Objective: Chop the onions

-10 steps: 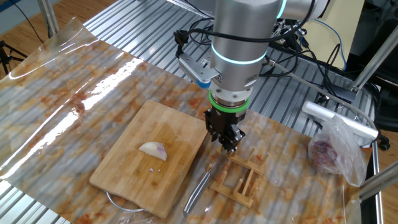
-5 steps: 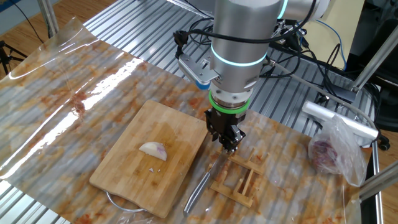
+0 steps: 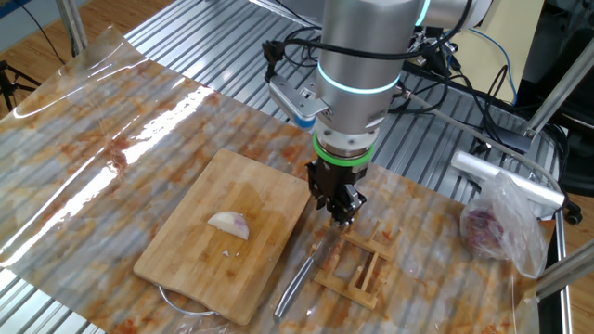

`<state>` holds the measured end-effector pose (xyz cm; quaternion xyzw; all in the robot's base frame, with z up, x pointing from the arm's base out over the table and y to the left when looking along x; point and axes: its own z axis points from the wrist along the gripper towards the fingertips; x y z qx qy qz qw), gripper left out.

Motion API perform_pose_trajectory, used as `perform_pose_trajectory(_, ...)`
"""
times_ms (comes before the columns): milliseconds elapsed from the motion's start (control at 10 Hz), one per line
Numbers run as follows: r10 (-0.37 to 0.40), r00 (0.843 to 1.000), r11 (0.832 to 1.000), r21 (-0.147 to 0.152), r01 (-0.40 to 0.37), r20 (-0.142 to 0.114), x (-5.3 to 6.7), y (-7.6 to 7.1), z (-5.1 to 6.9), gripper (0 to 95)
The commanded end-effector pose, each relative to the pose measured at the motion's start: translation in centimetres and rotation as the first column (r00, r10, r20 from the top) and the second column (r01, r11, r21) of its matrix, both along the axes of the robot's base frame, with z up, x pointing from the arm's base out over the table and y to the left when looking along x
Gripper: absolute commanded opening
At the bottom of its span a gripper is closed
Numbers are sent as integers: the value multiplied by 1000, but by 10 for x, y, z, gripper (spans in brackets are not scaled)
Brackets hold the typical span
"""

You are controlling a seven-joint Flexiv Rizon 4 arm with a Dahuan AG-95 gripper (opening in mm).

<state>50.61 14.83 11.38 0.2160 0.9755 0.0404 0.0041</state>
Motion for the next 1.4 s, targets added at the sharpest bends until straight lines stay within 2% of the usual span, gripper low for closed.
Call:
perform_pose_trajectory(100, 89, 996, 996, 24, -89, -4, 0, 0, 1, 380)
perform_pose_trajectory(200, 135, 991, 991, 22, -135, -1, 0, 0, 1, 380)
perform_pose_trajectory(300, 151, 989, 988, 24, -151, -4, 0, 0, 1, 380)
perform_pose_trajectory(700, 164, 986, 986, 42, -164, -1, 0, 0, 1, 380)
perform_pose_trajectory(800, 152, 988, 988, 37, -152, 8, 2, 3, -4, 190)
perform_pose_trajectory(900, 142, 990, 989, 37, -143, 8, 5, 6, -10, 190)
perform_pose_trajectory(1000, 145, 989, 989, 38, -145, 9, 5, 7, -11, 380)
perform_pose_trajectory(1400, 142, 990, 989, 38, -142, 9, 7, 10, -18, 380)
